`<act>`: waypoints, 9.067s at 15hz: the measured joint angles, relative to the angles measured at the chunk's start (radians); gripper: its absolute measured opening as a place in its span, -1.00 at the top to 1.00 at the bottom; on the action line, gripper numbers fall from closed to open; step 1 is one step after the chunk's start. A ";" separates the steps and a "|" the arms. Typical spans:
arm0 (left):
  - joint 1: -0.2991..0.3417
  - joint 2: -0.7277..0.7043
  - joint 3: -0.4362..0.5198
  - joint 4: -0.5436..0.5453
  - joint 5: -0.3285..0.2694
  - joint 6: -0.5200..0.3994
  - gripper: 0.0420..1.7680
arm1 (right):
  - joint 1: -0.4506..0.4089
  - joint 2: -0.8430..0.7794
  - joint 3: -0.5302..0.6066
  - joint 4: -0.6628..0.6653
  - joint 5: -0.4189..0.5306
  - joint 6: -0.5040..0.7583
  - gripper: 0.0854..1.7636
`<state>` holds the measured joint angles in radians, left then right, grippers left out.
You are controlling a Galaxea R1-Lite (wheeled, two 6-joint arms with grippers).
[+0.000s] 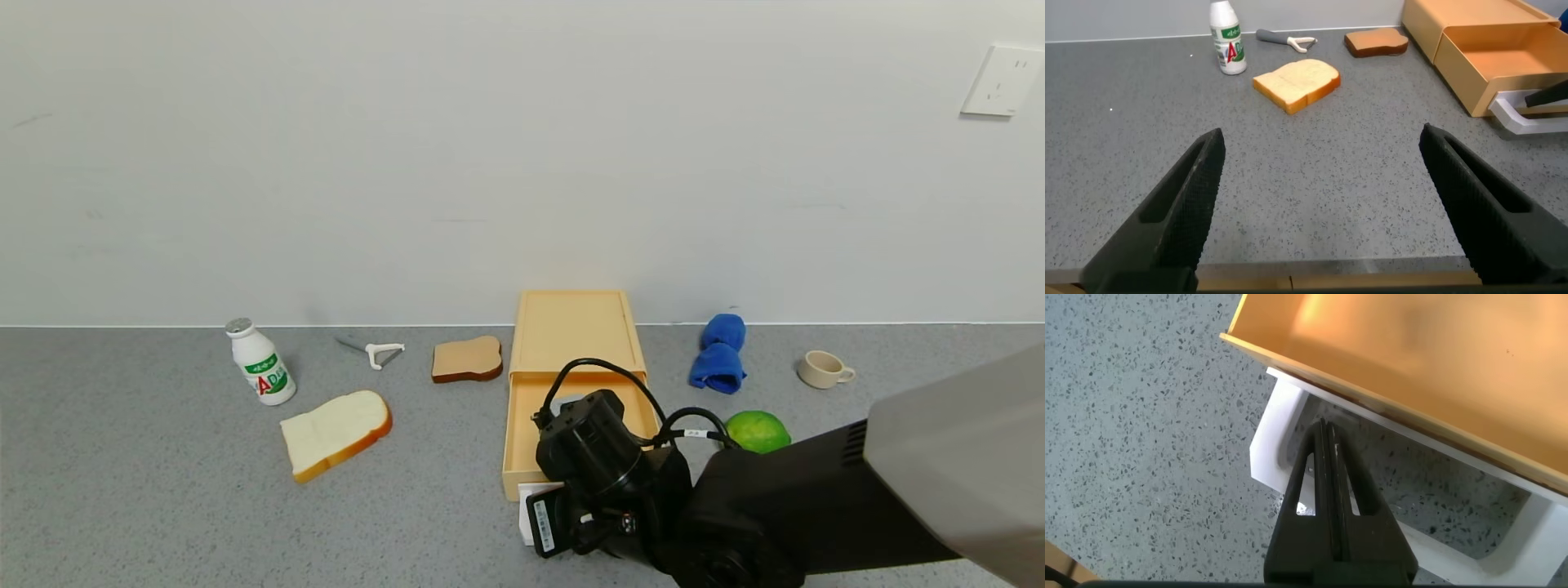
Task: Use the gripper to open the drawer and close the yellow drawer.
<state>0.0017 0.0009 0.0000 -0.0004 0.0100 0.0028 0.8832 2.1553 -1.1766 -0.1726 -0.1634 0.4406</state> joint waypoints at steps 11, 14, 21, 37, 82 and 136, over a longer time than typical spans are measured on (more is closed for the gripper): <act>0.000 0.000 0.000 0.000 0.000 0.000 -0.94 | -0.014 0.023 -0.041 -0.002 -0.002 -0.007 0.96; 0.000 0.000 0.000 0.000 0.000 0.000 -0.94 | -0.024 0.031 -0.061 -0.002 -0.002 -0.010 0.96; 0.000 0.000 0.000 0.000 0.001 0.000 -0.94 | -0.058 0.046 -0.092 0.000 -0.003 -0.012 0.96; 0.000 0.000 0.000 0.000 0.000 0.000 -0.94 | -0.103 0.055 -0.140 0.063 0.000 -0.039 0.96; 0.000 0.000 0.000 0.000 0.000 0.000 -0.94 | -0.258 -0.096 -0.242 0.211 0.111 -0.210 0.96; 0.000 0.000 0.000 0.000 0.000 0.000 -0.94 | -0.867 -1.999 0.779 0.382 0.118 -0.480 -0.92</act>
<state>0.0017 0.0009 0.0000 0.0000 0.0104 0.0032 0.0162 0.1568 -0.3979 0.2091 -0.0451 -0.0389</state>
